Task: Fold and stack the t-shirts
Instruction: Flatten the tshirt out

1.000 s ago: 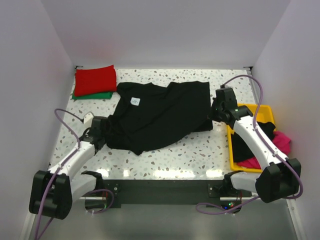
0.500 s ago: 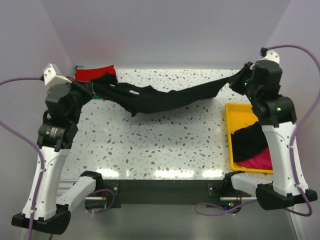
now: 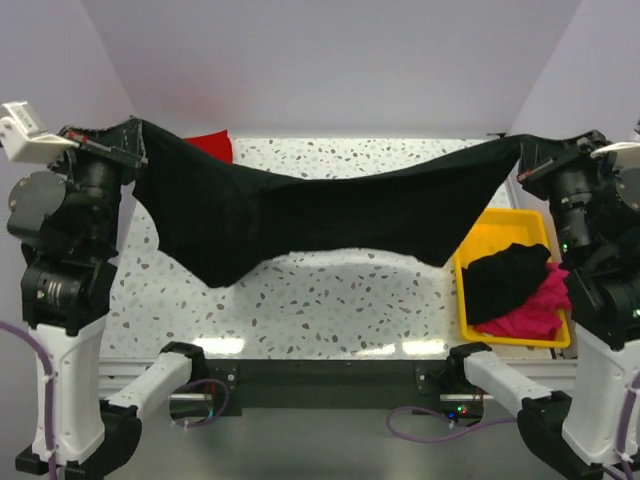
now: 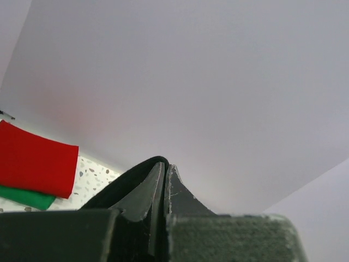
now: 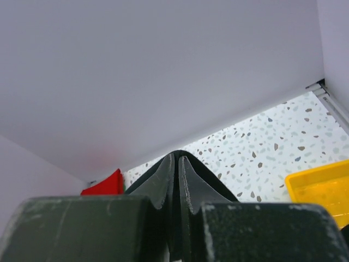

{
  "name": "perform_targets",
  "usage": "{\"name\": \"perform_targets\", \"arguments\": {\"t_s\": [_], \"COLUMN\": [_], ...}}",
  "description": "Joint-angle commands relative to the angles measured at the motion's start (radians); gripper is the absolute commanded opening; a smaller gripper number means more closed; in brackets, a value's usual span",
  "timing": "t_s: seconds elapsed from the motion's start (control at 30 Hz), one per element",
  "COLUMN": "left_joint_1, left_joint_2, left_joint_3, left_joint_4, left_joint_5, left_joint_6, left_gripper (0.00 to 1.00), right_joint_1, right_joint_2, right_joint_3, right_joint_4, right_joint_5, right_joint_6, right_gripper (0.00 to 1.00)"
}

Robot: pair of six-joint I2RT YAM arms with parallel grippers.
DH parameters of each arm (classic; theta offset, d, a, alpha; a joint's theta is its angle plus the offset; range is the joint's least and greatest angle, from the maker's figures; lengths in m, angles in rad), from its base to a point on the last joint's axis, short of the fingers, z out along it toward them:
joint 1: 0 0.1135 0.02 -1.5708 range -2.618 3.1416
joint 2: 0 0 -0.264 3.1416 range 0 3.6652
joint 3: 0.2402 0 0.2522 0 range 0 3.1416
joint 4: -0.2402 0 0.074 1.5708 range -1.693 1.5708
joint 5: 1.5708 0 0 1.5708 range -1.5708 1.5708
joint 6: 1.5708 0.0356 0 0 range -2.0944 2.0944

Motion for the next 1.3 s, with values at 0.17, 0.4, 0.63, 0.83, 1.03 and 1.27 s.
{"name": "perform_targets", "arguments": {"t_s": [0.17, 0.4, 0.63, 0.83, 1.03, 1.27], "left_joint_1": [0.020, 0.120, 0.216, 0.238, 0.238, 0.236], "left_joint_2": [0.308, 0.675, 0.908, 0.811, 0.608, 0.353], "left_joint_3": [-0.023, 0.282, 0.660, 0.482, -0.005, -0.701], "left_joint_4": [0.361, 0.498, 0.553, 0.691, 0.753, 0.690], "left_joint_5": [-0.007, 0.127, 0.318, 0.332, 0.335, 0.245], "left_joint_6": [0.107, 0.121, 0.052, 0.036, -0.028, -0.146], "left_gripper": [0.00, 0.00, 0.00, 0.00, 0.00, 0.00], "right_joint_1": [-0.004, -0.009, -0.044, -0.064, -0.078, -0.078], "right_joint_2": [0.226, 0.505, 0.672, 0.574, 0.435, 0.327], "right_joint_3": [-0.176, -0.008, 0.290, 0.101, -0.308, -0.746], "right_joint_4": [0.355, 0.520, 0.546, 0.624, 0.670, 0.568], "right_joint_5": [0.007, -0.060, -0.060, -0.050, -0.095, -0.165], "right_joint_6": [0.050, 0.098, 0.085, 0.093, 0.177, 0.256], "right_gripper": [0.00, 0.00, 0.00, 0.00, 0.00, 0.00]}}
